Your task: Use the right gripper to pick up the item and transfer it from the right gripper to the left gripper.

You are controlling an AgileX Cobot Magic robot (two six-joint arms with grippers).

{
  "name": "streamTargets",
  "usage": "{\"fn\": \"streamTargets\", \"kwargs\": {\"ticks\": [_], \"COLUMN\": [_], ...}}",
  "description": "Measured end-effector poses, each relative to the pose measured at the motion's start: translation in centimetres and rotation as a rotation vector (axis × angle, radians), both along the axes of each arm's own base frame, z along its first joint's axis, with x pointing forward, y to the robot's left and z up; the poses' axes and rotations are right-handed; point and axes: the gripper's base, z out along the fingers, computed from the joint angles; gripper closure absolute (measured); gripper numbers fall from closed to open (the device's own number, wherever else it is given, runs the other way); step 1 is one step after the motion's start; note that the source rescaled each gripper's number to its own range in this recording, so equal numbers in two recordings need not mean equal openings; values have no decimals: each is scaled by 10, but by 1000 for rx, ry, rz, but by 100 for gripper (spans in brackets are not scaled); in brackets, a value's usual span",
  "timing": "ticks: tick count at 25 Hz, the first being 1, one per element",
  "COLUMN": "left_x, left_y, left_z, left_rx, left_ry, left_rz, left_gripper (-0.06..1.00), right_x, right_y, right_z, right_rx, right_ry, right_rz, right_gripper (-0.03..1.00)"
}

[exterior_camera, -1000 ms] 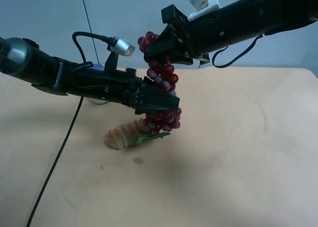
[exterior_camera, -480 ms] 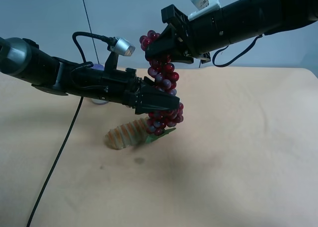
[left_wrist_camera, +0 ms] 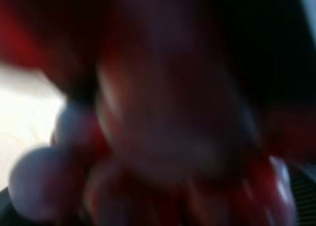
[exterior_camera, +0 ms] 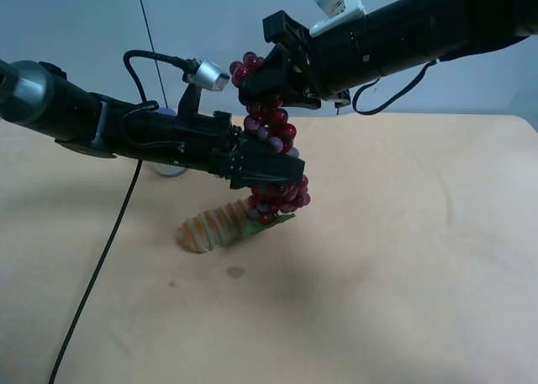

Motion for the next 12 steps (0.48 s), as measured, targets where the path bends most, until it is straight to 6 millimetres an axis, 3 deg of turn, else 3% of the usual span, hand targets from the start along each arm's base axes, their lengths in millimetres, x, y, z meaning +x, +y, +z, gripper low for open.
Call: {"fn": "streamTargets", "kwargs": {"ticks": [4,10,12], "left_x": [0,-1,-1], "left_y": [0,0,0], "left_z": [0,1,1], "left_rx": [-1,-7,-7], "left_ry": [2,3,2], "left_rz": [0,-10,-10], "left_gripper": [25,78,84], "right_x": [0,1,1], "right_y": [1,1,1], "right_z": [0,0,1], "right_rx": [-5,3,9], "right_ry": [-7,-4,-2], "right_rz": [-10,-15,-18], "right_gripper": [96,97,97]}}
